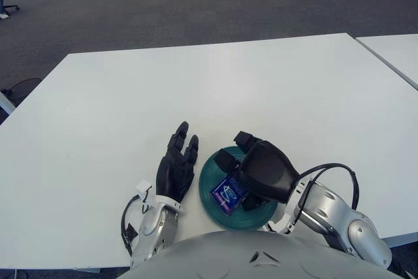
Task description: Put the gum into the plate.
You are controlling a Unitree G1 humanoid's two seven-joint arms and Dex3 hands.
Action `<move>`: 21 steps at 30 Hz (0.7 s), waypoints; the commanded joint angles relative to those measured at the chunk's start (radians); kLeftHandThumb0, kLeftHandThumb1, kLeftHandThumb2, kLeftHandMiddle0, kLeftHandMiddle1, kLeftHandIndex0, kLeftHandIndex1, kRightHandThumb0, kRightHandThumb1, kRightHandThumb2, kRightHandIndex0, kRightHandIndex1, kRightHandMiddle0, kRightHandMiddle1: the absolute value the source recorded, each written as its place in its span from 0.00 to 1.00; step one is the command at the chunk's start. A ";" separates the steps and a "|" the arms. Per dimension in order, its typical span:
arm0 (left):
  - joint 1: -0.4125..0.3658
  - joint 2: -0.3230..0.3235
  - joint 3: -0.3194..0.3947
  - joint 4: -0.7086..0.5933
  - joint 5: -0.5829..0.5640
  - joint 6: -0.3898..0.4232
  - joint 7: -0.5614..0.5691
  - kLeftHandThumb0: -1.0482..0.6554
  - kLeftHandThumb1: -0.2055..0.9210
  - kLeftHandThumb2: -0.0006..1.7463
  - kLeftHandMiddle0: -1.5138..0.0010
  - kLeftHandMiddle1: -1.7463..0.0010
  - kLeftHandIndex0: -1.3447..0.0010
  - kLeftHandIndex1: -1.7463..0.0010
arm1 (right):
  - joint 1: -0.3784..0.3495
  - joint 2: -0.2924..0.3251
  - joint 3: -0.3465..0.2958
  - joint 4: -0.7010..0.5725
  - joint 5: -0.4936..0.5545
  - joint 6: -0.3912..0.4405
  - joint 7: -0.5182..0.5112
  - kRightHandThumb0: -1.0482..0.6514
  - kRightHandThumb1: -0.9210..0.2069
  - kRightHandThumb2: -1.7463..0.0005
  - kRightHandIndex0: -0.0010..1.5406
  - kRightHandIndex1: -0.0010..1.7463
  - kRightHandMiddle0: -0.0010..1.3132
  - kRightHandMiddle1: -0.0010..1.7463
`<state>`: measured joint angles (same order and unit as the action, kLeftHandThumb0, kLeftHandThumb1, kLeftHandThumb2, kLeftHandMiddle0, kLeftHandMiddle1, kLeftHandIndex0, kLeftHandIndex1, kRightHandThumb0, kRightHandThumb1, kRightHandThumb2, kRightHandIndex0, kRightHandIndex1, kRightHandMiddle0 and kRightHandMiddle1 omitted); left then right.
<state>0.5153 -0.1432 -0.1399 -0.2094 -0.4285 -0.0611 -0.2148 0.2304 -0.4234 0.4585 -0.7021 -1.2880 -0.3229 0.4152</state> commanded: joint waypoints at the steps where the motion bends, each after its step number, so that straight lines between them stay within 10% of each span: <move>1: 0.005 0.002 0.008 0.005 -0.011 0.026 0.003 0.02 1.00 0.61 1.00 1.00 1.00 0.88 | 0.000 0.003 -0.010 -0.009 -0.006 0.008 0.019 0.20 0.00 0.63 0.21 1.00 0.03 0.91; 11: 0.002 0.005 0.010 0.005 -0.011 0.033 0.000 0.02 1.00 0.61 1.00 1.00 1.00 0.87 | -0.016 -0.016 -0.019 -0.030 0.018 -0.001 0.099 0.15 0.00 0.57 0.14 0.90 0.00 0.63; 13: 0.003 0.007 0.010 0.004 -0.011 0.034 -0.003 0.02 1.00 0.61 1.00 1.00 1.00 0.88 | -0.024 -0.023 -0.018 -0.037 0.017 -0.004 0.133 0.13 0.00 0.52 0.17 0.53 0.00 0.43; 16: 0.003 0.009 0.009 0.004 -0.008 0.032 -0.005 0.01 1.00 0.61 1.00 1.00 1.00 0.88 | -0.032 -0.026 -0.018 -0.047 0.014 -0.005 0.176 0.12 0.00 0.48 0.21 0.23 0.00 0.30; 21: 0.005 0.013 0.006 0.001 0.002 0.026 -0.008 0.01 1.00 0.62 1.00 1.00 1.00 0.89 | -0.044 -0.021 -0.017 -0.061 0.013 0.000 0.236 0.10 0.00 0.43 0.21 0.07 0.00 0.23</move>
<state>0.5154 -0.1403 -0.1357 -0.2165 -0.4332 -0.0470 -0.2190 0.2076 -0.4455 0.4494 -0.7445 -1.2785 -0.3237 0.6197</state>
